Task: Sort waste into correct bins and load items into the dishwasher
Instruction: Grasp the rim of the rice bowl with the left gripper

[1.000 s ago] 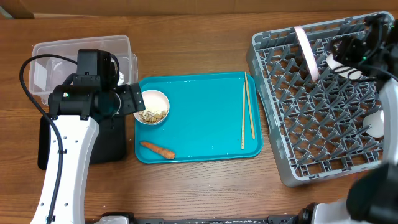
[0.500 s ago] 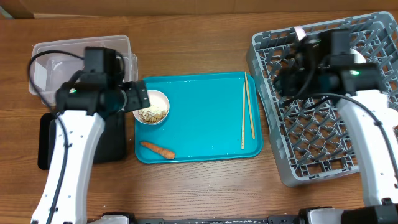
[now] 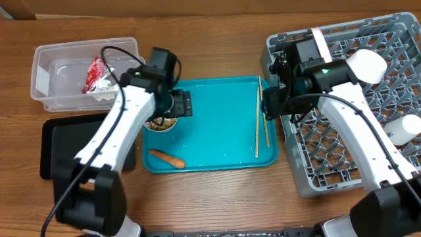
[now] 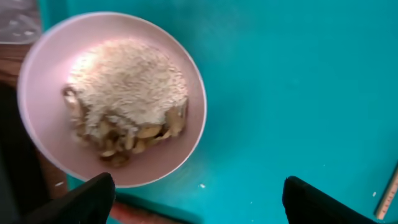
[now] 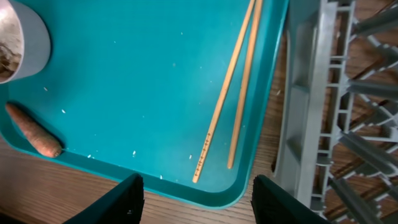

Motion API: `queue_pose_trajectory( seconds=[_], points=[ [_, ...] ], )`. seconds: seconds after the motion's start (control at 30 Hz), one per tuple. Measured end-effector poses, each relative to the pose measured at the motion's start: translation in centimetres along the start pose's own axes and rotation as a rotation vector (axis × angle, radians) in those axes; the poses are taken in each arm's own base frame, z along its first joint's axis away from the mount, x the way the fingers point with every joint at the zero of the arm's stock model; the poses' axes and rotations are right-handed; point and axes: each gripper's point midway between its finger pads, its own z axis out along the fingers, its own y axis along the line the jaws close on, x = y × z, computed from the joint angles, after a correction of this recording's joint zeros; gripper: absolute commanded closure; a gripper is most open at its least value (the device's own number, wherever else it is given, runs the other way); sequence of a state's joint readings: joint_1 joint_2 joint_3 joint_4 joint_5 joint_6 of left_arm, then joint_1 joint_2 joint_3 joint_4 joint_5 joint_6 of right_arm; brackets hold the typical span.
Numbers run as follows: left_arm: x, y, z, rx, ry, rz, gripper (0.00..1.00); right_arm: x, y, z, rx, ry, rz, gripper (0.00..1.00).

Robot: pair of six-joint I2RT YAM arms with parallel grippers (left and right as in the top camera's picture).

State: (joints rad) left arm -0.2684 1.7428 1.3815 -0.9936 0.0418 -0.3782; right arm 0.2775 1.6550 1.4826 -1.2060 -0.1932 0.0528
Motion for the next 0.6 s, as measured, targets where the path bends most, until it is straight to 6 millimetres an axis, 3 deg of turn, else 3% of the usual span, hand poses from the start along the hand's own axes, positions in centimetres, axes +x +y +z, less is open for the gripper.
queue_pose_trajectory(
  seconds=[0.17,0.6],
  points=[
    [0.1,-0.3,1.4,-0.002,0.028,-0.007,0.14,0.1,-0.2,0.5,0.005,0.015,0.005,0.44],
    [-1.5,-2.3,4.2,0.039,-0.008,0.012,0.33,0.5,-0.3,0.5,0.008,0.032,0.008,0.45]
  ],
)
